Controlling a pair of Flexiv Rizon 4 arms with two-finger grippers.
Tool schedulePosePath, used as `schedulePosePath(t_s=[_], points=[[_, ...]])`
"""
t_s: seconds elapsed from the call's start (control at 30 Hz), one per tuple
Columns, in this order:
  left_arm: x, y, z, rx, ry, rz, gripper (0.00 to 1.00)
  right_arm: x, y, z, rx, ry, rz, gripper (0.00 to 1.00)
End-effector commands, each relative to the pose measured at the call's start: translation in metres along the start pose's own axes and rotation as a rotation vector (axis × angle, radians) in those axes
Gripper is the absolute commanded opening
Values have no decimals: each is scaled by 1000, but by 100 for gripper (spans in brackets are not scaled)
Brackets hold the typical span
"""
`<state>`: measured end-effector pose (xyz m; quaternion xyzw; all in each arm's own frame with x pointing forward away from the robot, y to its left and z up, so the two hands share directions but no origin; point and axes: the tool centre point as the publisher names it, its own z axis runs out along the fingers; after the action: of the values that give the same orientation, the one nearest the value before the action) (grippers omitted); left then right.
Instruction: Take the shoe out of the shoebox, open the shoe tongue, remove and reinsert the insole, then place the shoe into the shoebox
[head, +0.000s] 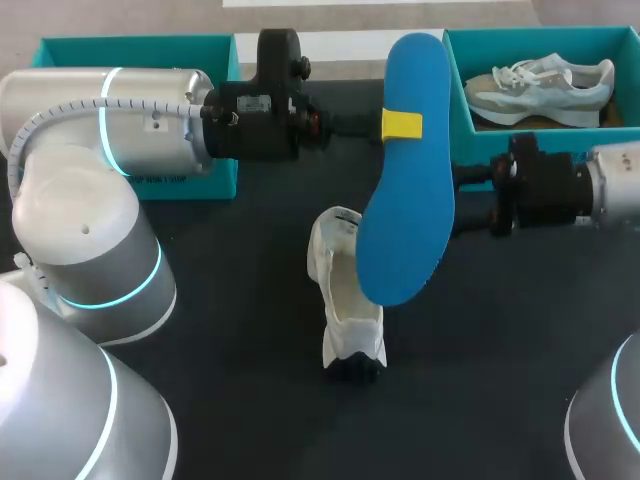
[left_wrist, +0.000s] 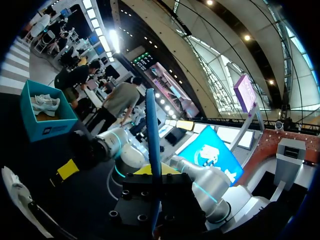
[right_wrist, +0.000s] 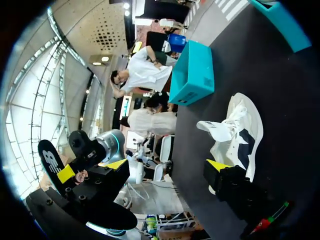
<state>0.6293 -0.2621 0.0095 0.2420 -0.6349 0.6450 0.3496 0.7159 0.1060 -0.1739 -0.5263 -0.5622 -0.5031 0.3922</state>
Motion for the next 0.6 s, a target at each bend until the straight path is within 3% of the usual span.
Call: schedulePosePath(t_s=[0.03, 0.47, 0.6], points=[[0, 1, 0, 3, 1, 0, 0, 7, -2, 2, -10, -10, -2, 100], [-2, 3, -3, 13, 7, 11, 0, 7, -2, 2, -10, -10, -2, 100], [-12, 14, -13, -7, 28, 257, 0, 7, -2, 2, -10, -10, -2, 100]])
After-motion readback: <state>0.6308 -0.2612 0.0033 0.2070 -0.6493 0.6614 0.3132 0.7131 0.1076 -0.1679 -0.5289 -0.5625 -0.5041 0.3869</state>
